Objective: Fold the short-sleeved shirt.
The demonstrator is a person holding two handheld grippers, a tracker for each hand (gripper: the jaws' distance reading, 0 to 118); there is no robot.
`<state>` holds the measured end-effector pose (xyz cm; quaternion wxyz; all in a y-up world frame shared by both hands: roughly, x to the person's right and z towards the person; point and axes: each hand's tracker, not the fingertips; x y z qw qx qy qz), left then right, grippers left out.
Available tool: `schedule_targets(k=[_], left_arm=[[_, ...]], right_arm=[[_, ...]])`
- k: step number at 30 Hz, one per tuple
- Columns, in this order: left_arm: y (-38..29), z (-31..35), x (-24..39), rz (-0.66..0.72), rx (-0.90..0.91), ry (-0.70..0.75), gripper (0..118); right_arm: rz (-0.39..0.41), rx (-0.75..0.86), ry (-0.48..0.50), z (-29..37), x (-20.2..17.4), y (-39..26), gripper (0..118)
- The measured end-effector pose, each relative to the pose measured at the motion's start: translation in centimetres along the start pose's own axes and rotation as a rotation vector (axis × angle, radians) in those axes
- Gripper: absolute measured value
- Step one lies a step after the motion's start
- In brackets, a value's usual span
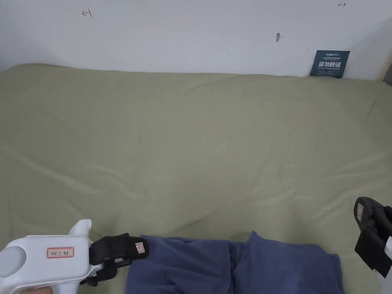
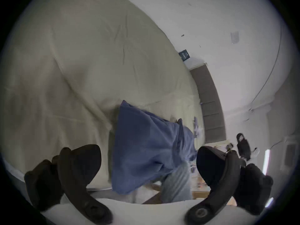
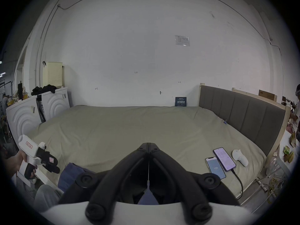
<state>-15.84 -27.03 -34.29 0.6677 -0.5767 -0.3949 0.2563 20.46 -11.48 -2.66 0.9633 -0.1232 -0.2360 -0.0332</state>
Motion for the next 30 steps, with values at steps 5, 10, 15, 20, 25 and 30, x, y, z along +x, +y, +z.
schedule_targets(k=[5,10,15,20,25,30], left_arm=[[0.5,-3.2,-2.0,0.054,-0.060,-0.071,115],[0.3,-5.0,-2.1,0.091,-0.083,-0.183,65],[0.4,-4.9,-3.6,0.109,-0.053,-0.051,12],[0.2,-1.5,-1.2,0.044,0.016,0.008,12],[1.4,5.2,-0.1,0.030,0.151,0.122,12],[1.1,10.0,3.1,-0.086,0.228,0.362,12]], right_arm=[[0.018,-0.014,-0.005,-0.1,-0.1,-0.1,3],[0.025,-0.023,-0.013,-0.3,0.0,-0.2,3],[0.024,-0.022,-0.011,0.0,0.2,-0.1,3],[0.039,-0.011,-0.009,-0.1,0.7,0.4,3],[0.033,0.018,0.002,-0.3,1.0,1.2,3],[0.037,0.062,0.026,-0.8,0.8,2.1,3]])
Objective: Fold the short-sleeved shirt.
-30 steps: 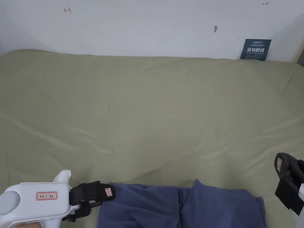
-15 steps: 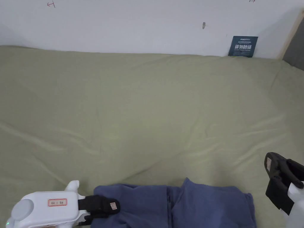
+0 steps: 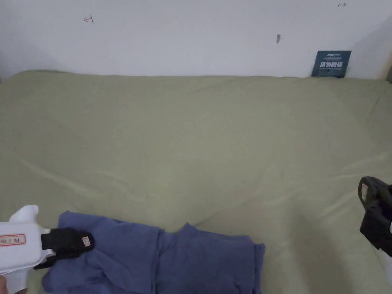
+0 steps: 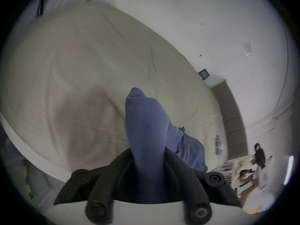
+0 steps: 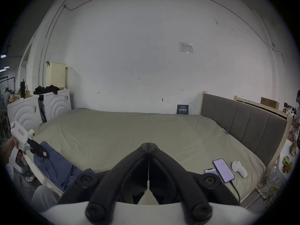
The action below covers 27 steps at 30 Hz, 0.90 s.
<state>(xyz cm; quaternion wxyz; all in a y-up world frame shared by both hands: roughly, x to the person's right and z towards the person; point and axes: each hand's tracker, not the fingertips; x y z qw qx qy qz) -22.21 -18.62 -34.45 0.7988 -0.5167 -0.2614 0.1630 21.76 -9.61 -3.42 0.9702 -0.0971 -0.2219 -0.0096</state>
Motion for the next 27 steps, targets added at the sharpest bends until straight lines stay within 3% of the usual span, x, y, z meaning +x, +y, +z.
schedule_targets(k=[10,19,20,21,22,23,27], left_arm=[[-1.0,-2.0,14.2,-0.281,-0.074,0.210,12],[-6.5,-11.3,24.1,-0.454,-0.207,0.150,12],[-7.1,-12.5,24.8,-0.463,-0.215,0.153,17],[-7.6,-13.8,25.2,-0.478,-0.213,0.159,37],[-8.1,-14.8,25.6,-0.479,-0.222,0.142,87],[-8.4,-15.8,25.6,-0.468,-0.247,0.099,115],[-8.7,-17.3,24.5,-0.371,-0.242,-0.007,113]], right_arm=[[-0.034,0.025,0.007,1.4,0.7,0.0,3],[-0.075,0.020,-0.033,2.4,3.0,-0.5,3],[-0.075,0.019,-0.040,2.5,3.2,-0.5,3],[-0.077,0.018,-0.047,2.5,3.4,-0.5,3],[-0.079,0.015,-0.053,2.6,3.6,-0.5,3],[-0.080,0.014,-0.055,2.7,3.8,-0.6,3],[-0.080,0.003,-0.069,3.0,4.1,-0.7,3]])
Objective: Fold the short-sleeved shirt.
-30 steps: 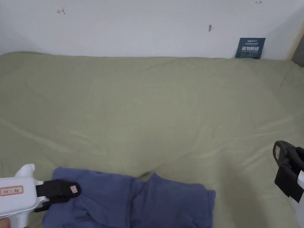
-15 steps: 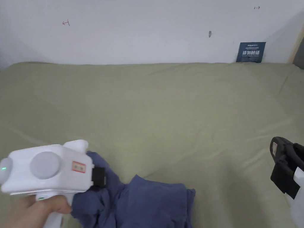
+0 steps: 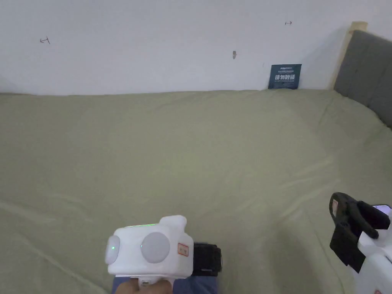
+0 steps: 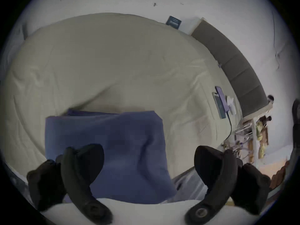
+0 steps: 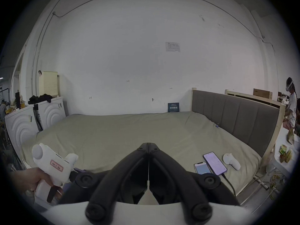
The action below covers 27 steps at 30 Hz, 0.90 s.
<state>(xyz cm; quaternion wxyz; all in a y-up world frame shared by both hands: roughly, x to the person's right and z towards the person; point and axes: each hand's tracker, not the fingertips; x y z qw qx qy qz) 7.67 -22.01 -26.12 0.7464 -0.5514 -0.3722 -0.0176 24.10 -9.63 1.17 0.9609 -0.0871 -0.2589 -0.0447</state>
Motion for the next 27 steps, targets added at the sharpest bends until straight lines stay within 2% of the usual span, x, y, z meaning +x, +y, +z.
schedule_targets(k=[2,3,5,6,8,9,14,16,19,21,22,25,27], left_arm=[[0.0,1.2,-1.2,0.038,-0.010,0.010,106],[0.0,2.2,-1.8,0.047,0.006,-0.018,97],[-0.4,4.2,-3.3,0.057,0.060,-0.065,92],[-0.7,5.1,-4.1,0.072,0.084,-0.088,82],[-1.3,5.8,-5.3,0.128,0.122,-0.161,21],[-1.5,5.3,-5.5,0.132,0.103,-0.203,2],[-3.8,0.3,-4.8,0.175,-0.045,-0.384,2],[-4.9,-2.5,-4.5,0.171,-0.091,-0.397,2],[-5.9,-4.8,-4.9,0.108,-0.099,-0.272,1],[-5.7,-4.9,-5.8,0.179,-0.082,-0.373,1],[-5.4,-4.4,-5.8,0.212,-0.091,-0.368,1],[-4.4,-1.7,-5.9,0.147,-0.059,-0.343,1],[-3.6,0.8,-6.6,0.137,-0.028,-0.340,1]], right_arm=[[0.007,-0.005,-0.005,0.0,0.0,-0.2,3],[0.008,-0.010,-0.005,0.0,0.0,-0.2,3],[0.004,-0.013,-0.003,-0.2,0.0,-0.5,3],[-0.002,-0.016,-0.001,-0.4,-0.2,-0.6,3],[-0.010,-0.022,0.005,-0.7,-0.4,-0.8,3],[-0.011,-0.026,0.009,-0.8,-0.6,-1.0,3],[-0.013,-0.059,0.030,-0.8,-1.4,-1.7,3],[-0.006,-0.070,0.030,-0.6,-1.5,-1.9,3],[-0.009,-0.095,0.034,-0.4,-1.4,-2.3,3],[-0.013,-0.114,0.037,-0.4,-1.3,-2.7,3],[-0.021,-0.124,0.042,-0.4,-1.3,-2.9,3],[-0.057,-0.165,0.089,-1.2,-1.8,-3.4,3],[-0.095,-0.213,0.173,-2.2,-2.8,-3.5,3]])
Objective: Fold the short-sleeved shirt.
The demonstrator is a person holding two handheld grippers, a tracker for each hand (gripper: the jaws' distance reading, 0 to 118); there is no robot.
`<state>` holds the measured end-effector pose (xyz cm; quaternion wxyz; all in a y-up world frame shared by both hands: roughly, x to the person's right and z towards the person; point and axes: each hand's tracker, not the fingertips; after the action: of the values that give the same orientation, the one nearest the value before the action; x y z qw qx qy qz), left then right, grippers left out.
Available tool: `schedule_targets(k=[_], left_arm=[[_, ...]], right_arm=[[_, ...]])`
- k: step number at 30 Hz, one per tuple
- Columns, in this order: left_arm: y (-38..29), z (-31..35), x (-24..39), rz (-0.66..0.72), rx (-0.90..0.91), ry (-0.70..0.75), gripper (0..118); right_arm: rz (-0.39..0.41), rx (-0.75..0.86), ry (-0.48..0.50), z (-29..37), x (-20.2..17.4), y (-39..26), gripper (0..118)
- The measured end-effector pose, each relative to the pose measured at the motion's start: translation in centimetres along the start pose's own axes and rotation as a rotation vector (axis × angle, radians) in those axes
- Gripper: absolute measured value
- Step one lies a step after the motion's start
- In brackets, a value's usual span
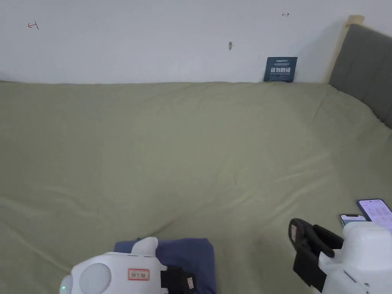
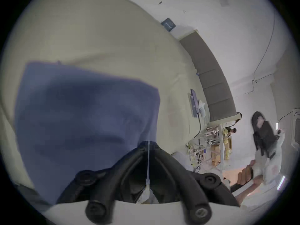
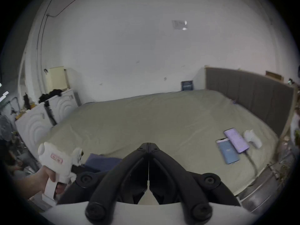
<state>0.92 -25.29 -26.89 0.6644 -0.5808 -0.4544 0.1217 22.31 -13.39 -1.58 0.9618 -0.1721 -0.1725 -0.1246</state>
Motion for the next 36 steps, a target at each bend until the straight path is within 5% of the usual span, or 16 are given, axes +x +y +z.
schedule_targets(k=[4,9,15,16,18,19,20,22,23,30,32,33,34,36], left_arm=[[0.9,4.8,-1.2,0.004,0.061,-0.010,1],[1.6,8.8,-4.7,0.013,0.113,0.078,1],[2.4,9.9,-9.5,0.087,0.125,0.100,1],[2.4,9.9,-10.0,0.094,0.120,0.098,1],[2.6,9.8,-11.2,0.095,0.103,0.068,2],[2.8,9.8,-11.7,0.097,0.096,0.039,8],[2.9,9.7,-12.2,0.085,0.085,-0.003,33],[3.2,9.3,-12.7,0.049,0.065,-0.061,111],[3.3,8.7,-12.8,0.052,0.052,-0.092,113],[4.2,4.2,-14.8,0.145,-0.067,-0.214,108],[4.3,3.4,-15.2,0.167,-0.040,-0.290,76],[4.4,3.3,-15.4,0.182,-0.030,-0.282,43],[4.4,3.1,-15.7,0.193,-0.014,-0.261,31],[4.2,2.4,-16.3,0.184,-0.037,-0.142,31]], right_arm=[[-0.102,-0.191,0.237,-4.7,-1.6,-0.6,3],[-0.411,-0.520,0.611,-14.3,-2.0,-4.8,3],[-0.433,-0.738,0.699,-21.1,-0.7,-10.8,3],[-0.461,-0.749,0.695,-21.8,0.0,-11.5,3],[-0.639,-0.766,0.769,-23.0,2.2,-13.0,3],[-0.716,-0.774,0.796,-23.5,3.2,-13.6,3],[-0.739,-0.777,0.791,-23.6,3.6,-14.0,3],[-0.728,-0.778,0.813,-23.7,3.8,-14.3,3],[-0.740,-0.778,0.821,-23.8,3.8,-14.4,3],[-0.784,-0.769,0.836,-23.8,3.8,-14.9,3],[-0.783,-0.770,0.837,-23.8,3.7,-14.9,3],[-0.784,-0.771,0.836,-23.8,3.7,-14.9,3],[-0.783,-0.771,0.834,-23.7,3.6,-14.8,3],[-0.763,-0.762,0.811,-23.3,3.3,-14.3,3]])
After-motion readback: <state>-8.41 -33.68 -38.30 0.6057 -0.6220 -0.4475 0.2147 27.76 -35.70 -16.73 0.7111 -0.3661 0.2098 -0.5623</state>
